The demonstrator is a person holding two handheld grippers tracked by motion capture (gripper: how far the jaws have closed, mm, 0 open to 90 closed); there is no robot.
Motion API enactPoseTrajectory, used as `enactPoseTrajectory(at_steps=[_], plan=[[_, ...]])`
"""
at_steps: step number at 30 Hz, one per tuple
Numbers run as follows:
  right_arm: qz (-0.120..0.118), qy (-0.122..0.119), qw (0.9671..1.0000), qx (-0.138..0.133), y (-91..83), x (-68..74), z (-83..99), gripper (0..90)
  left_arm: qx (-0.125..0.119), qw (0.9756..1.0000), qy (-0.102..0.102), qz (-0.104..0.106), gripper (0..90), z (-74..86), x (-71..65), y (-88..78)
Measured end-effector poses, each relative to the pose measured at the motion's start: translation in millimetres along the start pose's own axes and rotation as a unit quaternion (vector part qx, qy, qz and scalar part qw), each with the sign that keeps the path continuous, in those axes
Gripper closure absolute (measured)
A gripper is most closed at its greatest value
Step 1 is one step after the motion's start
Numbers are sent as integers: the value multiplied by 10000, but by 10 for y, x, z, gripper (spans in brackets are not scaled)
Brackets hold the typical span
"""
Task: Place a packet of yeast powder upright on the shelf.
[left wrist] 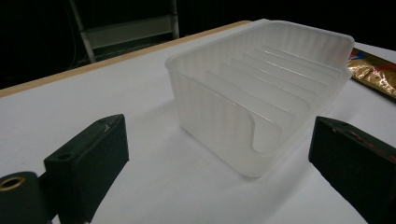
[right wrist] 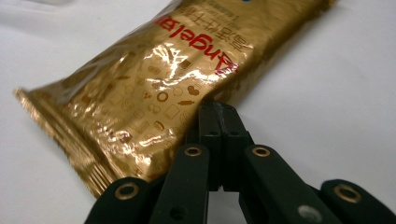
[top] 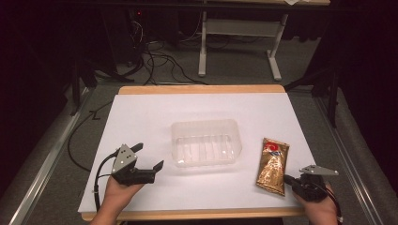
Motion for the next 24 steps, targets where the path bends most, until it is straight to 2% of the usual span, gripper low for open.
enactPoseTrajectory(at_steps=[8, 24], plan=[[-233, -366, 9990, -57, 50, 210, -100, 900, 25, 10000, 5, -90, 56, 39, 2, -88], [-592, -679, 9957, -199, 114, 516, -308, 900, 43, 9993, -115, -366, 57, 154, 40, -349]])
Point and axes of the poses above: each handheld gripper's, and its own axes: y roughly forward along the jaws, z roughly out of its underside, x roughly to its left, the point moved 10 cm from there along y, roughly forward along the jaws, and after that the axes turned 14 degrees about z, right-handed, at the moved point
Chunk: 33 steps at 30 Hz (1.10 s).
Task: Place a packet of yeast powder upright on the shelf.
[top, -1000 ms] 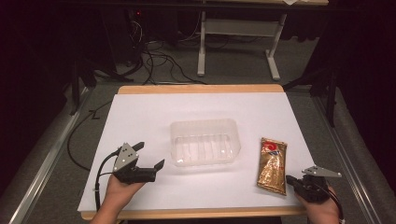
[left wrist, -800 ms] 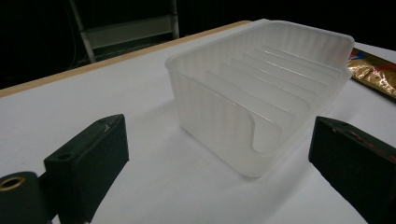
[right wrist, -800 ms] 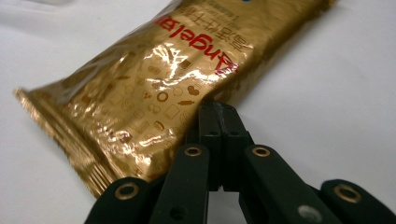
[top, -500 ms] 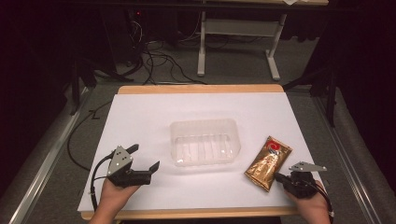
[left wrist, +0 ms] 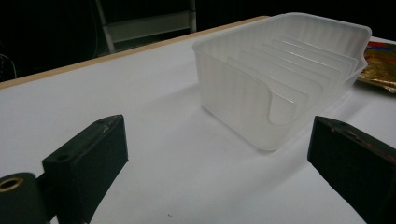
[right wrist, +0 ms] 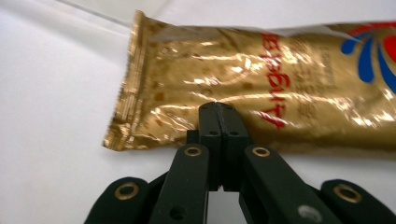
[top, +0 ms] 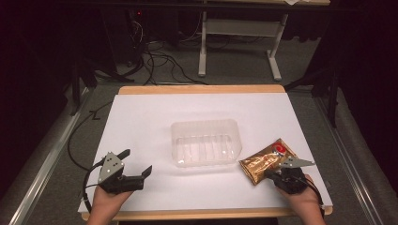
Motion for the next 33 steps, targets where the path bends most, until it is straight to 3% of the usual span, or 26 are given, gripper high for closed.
enactPoseTrajectory(at_steps=[4, 9, 17, 21, 33], plan=[[-72, -122, 9997, -203, -39, 101, -128, 900, 6, 9999, -36, -98, 57, 40, 19, -80], [-50, 27, 9993, -381, -39, 65, -231, 885, -2, 9998, -71, -160, 57, 65, 28, -136], [144, 591, 9951, -779, -32, -181, -399, 830, 48, 9997, -89, -228, 57, 107, 37, -173], [310, 751, 9925, -917, -12, -312, -439, 794, 100, 9997, -66, -214, 57, 115, 27, -161], [677, 1260, 9851, -950, 68, -771, -354, 667, 144, 9998, -17, -145, 57, 116, 21, -127]])
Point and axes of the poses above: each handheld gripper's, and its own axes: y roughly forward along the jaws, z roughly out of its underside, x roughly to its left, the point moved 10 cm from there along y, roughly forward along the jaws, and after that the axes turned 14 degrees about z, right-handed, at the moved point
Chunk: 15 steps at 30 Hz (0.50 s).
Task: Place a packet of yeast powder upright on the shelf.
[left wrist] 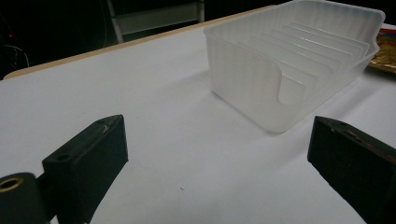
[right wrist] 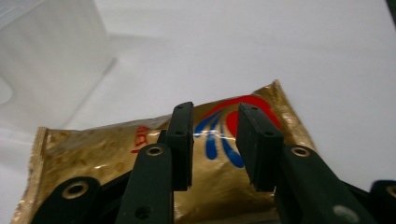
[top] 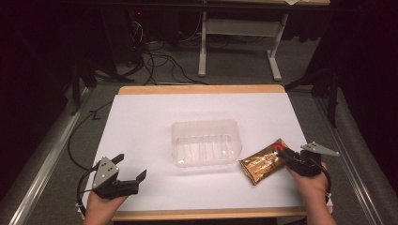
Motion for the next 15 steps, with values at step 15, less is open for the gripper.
enactPoseTrajectory(at_steps=[15], plan=[[413, 540, 9976, 95, 74, -470, 70, 574, 65, 10000, 10, 24, 57, 20, -16, 30]])
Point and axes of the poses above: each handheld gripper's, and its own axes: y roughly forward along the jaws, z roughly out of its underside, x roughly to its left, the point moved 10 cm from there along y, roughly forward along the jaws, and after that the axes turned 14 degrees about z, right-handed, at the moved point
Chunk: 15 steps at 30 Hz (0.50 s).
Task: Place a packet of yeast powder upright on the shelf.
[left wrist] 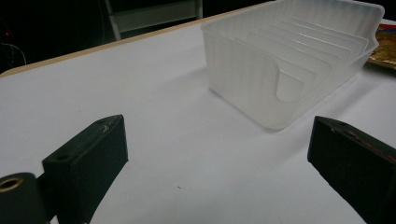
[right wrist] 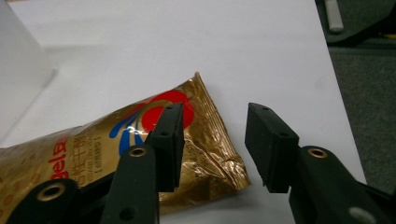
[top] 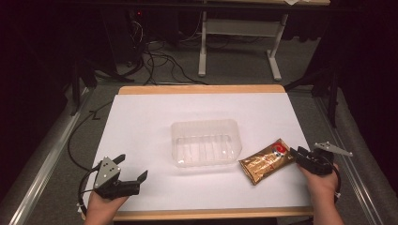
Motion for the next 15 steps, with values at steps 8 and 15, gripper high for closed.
enactPoseTrajectory(at_steps=[8, 15], plan=[[-209, 256, 9991, 263, 63, -10, 114, 484, 50, 10000, 2, 26, 57, 14, -16, 20], [-506, 889, 9941, 366, 80, -83, 173, 437, 67, 10000, 8, 30, 57, 18, -42, 34]])
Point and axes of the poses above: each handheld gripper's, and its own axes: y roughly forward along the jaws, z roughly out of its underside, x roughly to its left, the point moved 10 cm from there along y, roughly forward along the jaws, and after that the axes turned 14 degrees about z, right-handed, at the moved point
